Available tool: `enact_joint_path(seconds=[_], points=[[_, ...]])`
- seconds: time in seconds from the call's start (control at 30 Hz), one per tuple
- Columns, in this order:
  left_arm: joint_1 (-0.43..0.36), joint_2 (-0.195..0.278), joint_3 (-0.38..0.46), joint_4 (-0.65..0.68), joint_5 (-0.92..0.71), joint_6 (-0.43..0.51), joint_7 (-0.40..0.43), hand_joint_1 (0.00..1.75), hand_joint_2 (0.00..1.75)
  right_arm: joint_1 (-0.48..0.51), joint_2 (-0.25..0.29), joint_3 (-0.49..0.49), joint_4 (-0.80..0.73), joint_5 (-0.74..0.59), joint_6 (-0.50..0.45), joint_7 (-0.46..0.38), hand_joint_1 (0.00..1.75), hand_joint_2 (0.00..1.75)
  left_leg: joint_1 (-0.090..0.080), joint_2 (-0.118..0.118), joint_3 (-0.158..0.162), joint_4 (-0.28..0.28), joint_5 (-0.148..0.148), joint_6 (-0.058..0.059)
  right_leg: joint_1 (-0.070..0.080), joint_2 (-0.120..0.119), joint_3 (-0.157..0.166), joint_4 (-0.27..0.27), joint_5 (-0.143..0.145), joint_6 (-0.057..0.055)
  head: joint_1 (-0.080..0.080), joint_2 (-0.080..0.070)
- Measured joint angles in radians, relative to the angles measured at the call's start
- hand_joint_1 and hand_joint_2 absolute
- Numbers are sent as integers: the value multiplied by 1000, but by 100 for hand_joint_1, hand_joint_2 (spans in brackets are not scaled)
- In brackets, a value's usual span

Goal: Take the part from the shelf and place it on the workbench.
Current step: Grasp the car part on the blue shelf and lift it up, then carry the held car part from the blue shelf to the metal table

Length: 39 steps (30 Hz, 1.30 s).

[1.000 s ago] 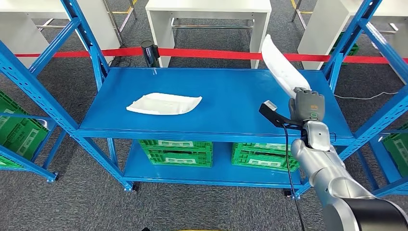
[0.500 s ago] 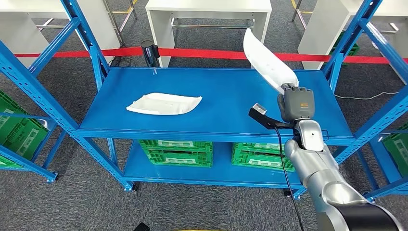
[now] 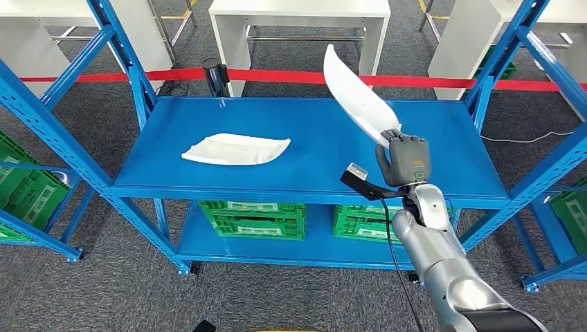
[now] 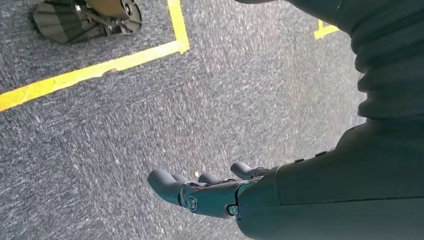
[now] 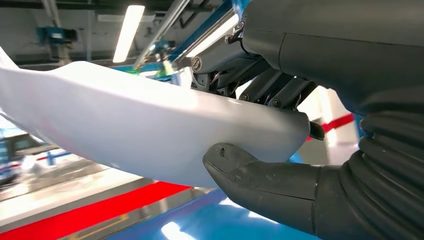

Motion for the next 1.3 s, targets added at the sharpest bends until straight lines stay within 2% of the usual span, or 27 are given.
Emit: enact_joint_path(seconds=[0.07, 0.17, 0.23, 0.37, 0.47, 0.6, 0.67, 0.73, 0.8, 0.83, 0.87, 0.9, 0.93, 0.97, 1.03, 1.1, 1.17, 1.2, 1.23, 1.3], points=[[0, -1, 9, 0, 9, -4, -5, 0, 175, 51, 21, -1, -42, -90, 1, -75, 175, 175, 0, 0, 0, 0, 0, 0, 0, 0, 0, 0, -1, 0, 0, 0], [0, -1, 22, 0, 14, -16, -17, 0, 175, 145, 48, 14, -124, -324, 29, -157, 175, 175, 0, -1, 0, 0, 0, 0, 1, -1, 0, 0, -2, 0, 0, 0], [0, 0, 28, 0, 10, -23, -21, 0, 175, 208, 49, 50, -199, -475, 77, -156, 175, 175, 0, -2, -1, 0, -1, 2, 0, -2, 0, -1, -2, 1, 0, 0], [0, 3, 32, 0, -10, -36, -20, 0, 175, 374, 6, 190, -465, -708, 239, -119, 175, 175, -1, -1, -2, 4, -6, 7, -3, -1, 1, -2, -2, 2, 0, 0], [-7, 4, 32, 0, -20, -42, -14, 0, 175, 462, -23, 272, -626, -752, 320, -92, 175, 175, -3, 1, -4, 9, -10, 12, -6, 0, 1, -2, -3, 6, 0, 0], [-12, 4, 32, 0, -24, -44, -14, 0, 175, 521, -49, 335, -764, -738, 361, -58, 175, 175, -6, 1, -8, 16, -14, 23, -9, -1, 3, -6, -2, 18, 0, 0], [-15, 4, 32, -1, -25, -44, -16, 0, 175, 541, -56, 352, -809, -731, 368, -50, 175, 175, -1, 1, -2, 4, -7, 32, -8, -2, 5, -5, -5, 26, 0, 0], [-19, 3, 32, -1, -25, -44, -16, 0, 175, 554, -64, 364, -843, -729, 371, -48, 175, 175, 5, 4, 4, -10, 2, 43, -6, -2, -20, 52, -45, 29, 1, 0], [-21, 2, 32, -1, -25, -45, -17, 0, 175, 563, -74, 371, -864, -729, 371, -47, 175, 175, 5, 6, 5, -12, 4, 48, -5, -2, -75, 174, -109, 29, 2, 0], [-21, 2, 32, 0, -25, -45, -17, 0, 175, 567, -78, 373, -869, -729, 371, -45, 175, 175, 4, 7, 4, -10, 4, 48, -5, -2, -100, 228, -130, 30, 2, 0], [-21, 1, 32, 0, -25, -45, -17, 0, 175, 572, -82, 375, -874, -729, 372, -43, 175, 175, 4, 7, 3, -9, 5, 47, -5, -2, -113, 256, -134, 31, 2, 0], [-21, 1, 32, 0, -25, -45, -17, 0, 175, 576, -85, 376, -878, -728, 373, -41, 175, 175, 5, 7, 2, -6, 5, 46, -6, -2, -106, 246, -119, 32, 2, 0], [-21, 1, 32, 0, -25, -45, -17, 0, 175, 578, -87, 377, -882, -726, 374, -38, 175, 175, 7, 7, 0, -2, 3, 43, -7, -3, -80, 198, -90, 32, 2, 0], [-22, 0, 32, 0, -25, -45, -17, 0, 175, 579, -89, 378, -886, -723, 376, -35, 175, 175, 8, 6, -2, 3, 1, 39, -8, -4, -42, 128, -62, 31, 2, 0], [-24, -1, 32, 0, -25, -45, -17, 0, 175, 581, -91, 379, -895, -712, 381, -29, 175, 175, 8, 4, -5, 12, -3, 25, -3, -3, 13, 32, -24, 23, 1, 0], [-25, -2, 32, 0, -24, -45, -17, 0, 175, 586, -93, 380, -903, -705, 391, -26, 175, 175, 6, 2, -7, 14, -1, 10, 4, 0, 19, 18, -20, 7, 0, 0], [-25, -2, 33, 0, -24, -45, -17, 0, 175, 590, -94, 381, -914, -707, 413, -28, 175, 175, 7, 1, -11, 16, -2, -4, 2, 0, 12, 9, -17, -10, 0, 0], [-25, -2, 33, 0, -24, -45, -15, 0, 175, 591, -94, 381, -921, -710, 427, -28, 175, 175, 8, 2, -18, 28, -17, -9, 1, 0, 8, 7, -12, -18, -1, 0], [-25, -2, 33, 0, -24, -45, -14, 0, 175, 593, -94, 381, -928, -713, 439, -28, 175, 175, 9, 1, -30, 58, -46, -12, -1, -1, 4, 4, -6, -26, -3, 0], [-26, -2, 34, 0, -25, -46, -13, 0, 175, 596, -94, 381, -941, -722, 461, -27, 175, 175, 10, 2, -68, 170, -127, -16, 1, -3, -9, 3, 5, -36, -7, 0]])
